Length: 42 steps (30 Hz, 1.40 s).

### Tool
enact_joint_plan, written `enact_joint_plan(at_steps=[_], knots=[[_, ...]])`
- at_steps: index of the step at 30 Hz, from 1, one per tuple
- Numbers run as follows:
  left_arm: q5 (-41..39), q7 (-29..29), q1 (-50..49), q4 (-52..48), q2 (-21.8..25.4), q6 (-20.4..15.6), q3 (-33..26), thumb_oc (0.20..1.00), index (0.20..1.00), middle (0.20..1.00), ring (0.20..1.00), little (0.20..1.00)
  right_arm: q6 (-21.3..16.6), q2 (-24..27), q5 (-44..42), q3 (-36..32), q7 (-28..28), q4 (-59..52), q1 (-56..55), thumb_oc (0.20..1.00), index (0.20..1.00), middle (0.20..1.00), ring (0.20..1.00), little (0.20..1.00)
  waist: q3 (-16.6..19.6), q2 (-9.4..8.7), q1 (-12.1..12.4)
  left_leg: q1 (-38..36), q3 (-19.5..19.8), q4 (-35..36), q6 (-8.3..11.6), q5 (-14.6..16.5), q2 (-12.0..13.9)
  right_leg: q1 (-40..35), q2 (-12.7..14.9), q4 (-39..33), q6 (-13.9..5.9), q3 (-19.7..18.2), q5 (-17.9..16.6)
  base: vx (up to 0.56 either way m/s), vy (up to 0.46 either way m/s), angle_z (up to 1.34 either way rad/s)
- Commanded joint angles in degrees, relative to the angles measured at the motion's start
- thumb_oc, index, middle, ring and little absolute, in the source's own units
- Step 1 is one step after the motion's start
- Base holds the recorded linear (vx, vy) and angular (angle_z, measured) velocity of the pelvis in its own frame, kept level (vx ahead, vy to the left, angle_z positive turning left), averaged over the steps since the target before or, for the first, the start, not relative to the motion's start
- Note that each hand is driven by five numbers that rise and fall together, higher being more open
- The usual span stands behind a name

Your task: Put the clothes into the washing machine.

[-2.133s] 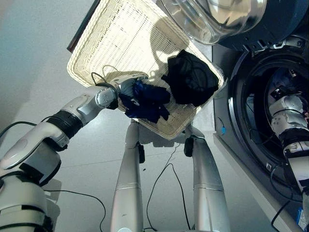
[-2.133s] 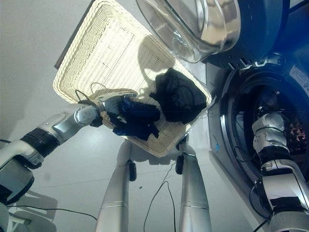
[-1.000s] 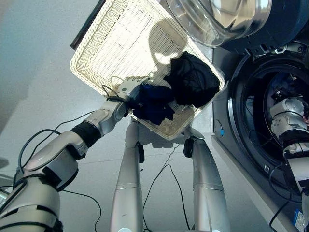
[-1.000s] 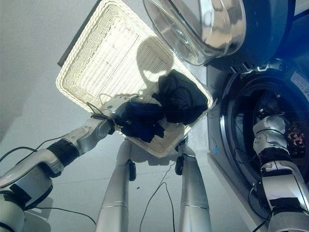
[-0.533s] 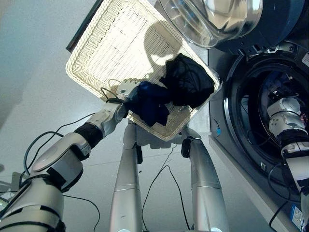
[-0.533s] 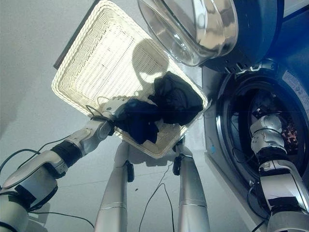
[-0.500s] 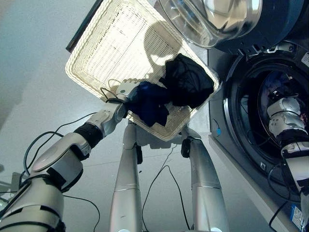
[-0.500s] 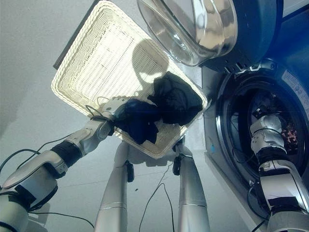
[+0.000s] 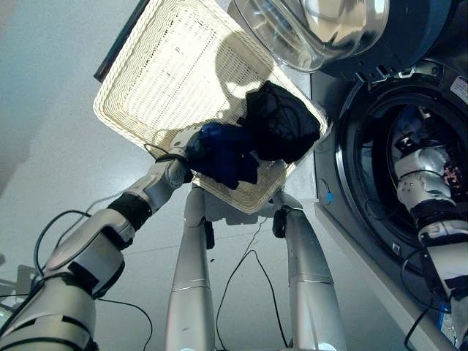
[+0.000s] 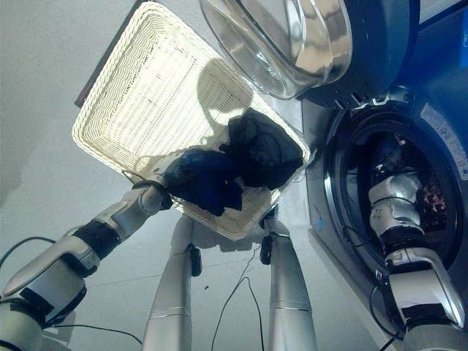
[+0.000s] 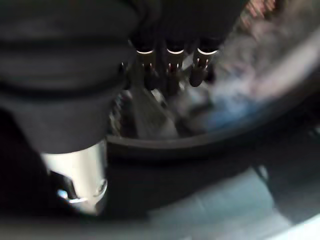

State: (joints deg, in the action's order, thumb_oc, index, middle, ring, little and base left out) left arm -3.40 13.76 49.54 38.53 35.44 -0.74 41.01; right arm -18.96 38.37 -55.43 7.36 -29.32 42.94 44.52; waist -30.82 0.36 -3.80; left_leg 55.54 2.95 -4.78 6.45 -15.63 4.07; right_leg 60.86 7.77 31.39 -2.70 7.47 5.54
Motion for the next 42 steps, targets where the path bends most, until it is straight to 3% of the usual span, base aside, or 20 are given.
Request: enact_joint_plan(at_steps=[1,6,13,19,29,31,37,42], knots=[[-7.0,3.0,-5.3,-0.3,-1.4,-6.0,-5.6,0.2,0.2,0.2,0.2,0.2,-2.7,-1.3,0.1,-2.1,2.5,-6.9,-3.0,1.0,1.0,1.0,1.0,1.0,1.0,-1.47,0.6,-0.8,-5.2,-7.5,0.18,9.5,-2.9,-4.3,-3.2,-20.5,-7.04,0.3,-18.0,-0.01,0.03,-0.01],[-9.0,6.3,-8.2,-5.6,-3.0,-13.9,-12.9,0.2,0.2,0.2,0.2,0.2,-2.1,-5.3,0.4,-4.0,2.0,-13.2,-7.6,1.0,1.0,1.0,1.0,1.0,1.0,-1.12,0.9,-1.3,-5.1,-6.9,0.14,9.1,-3.2,-4.5,-3.1,-20.2,-6.76,0.2,-17.7,-0.01,0.026,-0.03],[-10.8,8.6,-11.9,-14.9,-6.2,-23.5,-21.5,0.2,0.2,0.2,0.2,0.2,-1.2,-9.7,9.1,-4.7,-5.4,-21.1,-12.2,1.0,1.0,1.0,1.0,1.0,1.0,-0.26,1.3,-1.6,-5.2,-6.6,0.12,8.6,-3.4,-4.5,-2.9,-19.6,-6.13,-0.3,-17.0,0.0,0.04,-0.01],[-12.2,8.0,-14.0,-21.1,-8.5,-27.1,-25.6,0.2,0.2,0.2,0.2,0.2,1.0,-12.4,12.8,-3.7,-4.9,-27.2,-15.1,1.0,1.0,1.0,1.0,1.0,1.0,-0.08,1.2,-1.5,-5.3,-6.6,0.0,8.4,-3.3,-4.4,-2.9,-19.4,-5.84,-0.6,-16.7,0.0,0.019,-0.03],[-11.2,5.8,-16.7,-28.3,-11.0,-30.9,-27.6,0.2,0.2,0.2,0.2,0.2,-1.0,-15.3,20.2,0.0,4.6,-37.0,-19.8,1.0,1.0,1.0,1.0,1.0,1.0,-0.26,0.6,-1.5,-5.5,-6.4,-0.24,8.0,-3.1,-4.3,-2.8,-19.4,-5.83,-0.8,-16.8,0.0,0.0,0.0],[-10.7,2.4,-17.1,-32.0,-11.2,-33.8,-28.2,0.2,0.2,0.2,0.2,0.2,-1.6,-15.3,22.8,2.2,11.1,-41.5,-20.4,1.0,1.0,1.0,1.0,1.0,1.0,-0.18,0.5,-1.4,-5.8,-6.2,-0.22,7.7,-3.0,-4.1,-2.6,-19.5,-5.85,-0.7,-16.8,0.0,0.016,0.0],[-10.7,-1.4,-17.0,-36.5,-11.8,-36.2,-28.2,0.2,0.2,0.2,0.2,0.2,-3.2,-15.4,22.5,3.3,14.9,-46.5,-20.3,1.0,1.0,1.0,1.0,1.0,1.0,-0.19,0.6,-1.7,-5.7,-6.1,-0.24,7.6,-3.0,-4.5,-2.5,-19.3,-5.94,-0.6,-16.6,0.0,0.0,0.0],[-9.9,-3.1,-17.3,-40.7,-12.2,-36.2,-27.7,0.2,0.2,0.2,0.2,0.2,-3.2,-15.4,24.5,4.5,18.8,-52.5,-20.0,1.0,1.0,1.0,1.0,1.0,1.0,-0.26,0.7,-1.5,-5.5,-6.2,-0.39,7.6,-3.2,-4.3,-2.5,-19.1,-5.98,-0.5,-16.6,0.0,0.0,0.0]])
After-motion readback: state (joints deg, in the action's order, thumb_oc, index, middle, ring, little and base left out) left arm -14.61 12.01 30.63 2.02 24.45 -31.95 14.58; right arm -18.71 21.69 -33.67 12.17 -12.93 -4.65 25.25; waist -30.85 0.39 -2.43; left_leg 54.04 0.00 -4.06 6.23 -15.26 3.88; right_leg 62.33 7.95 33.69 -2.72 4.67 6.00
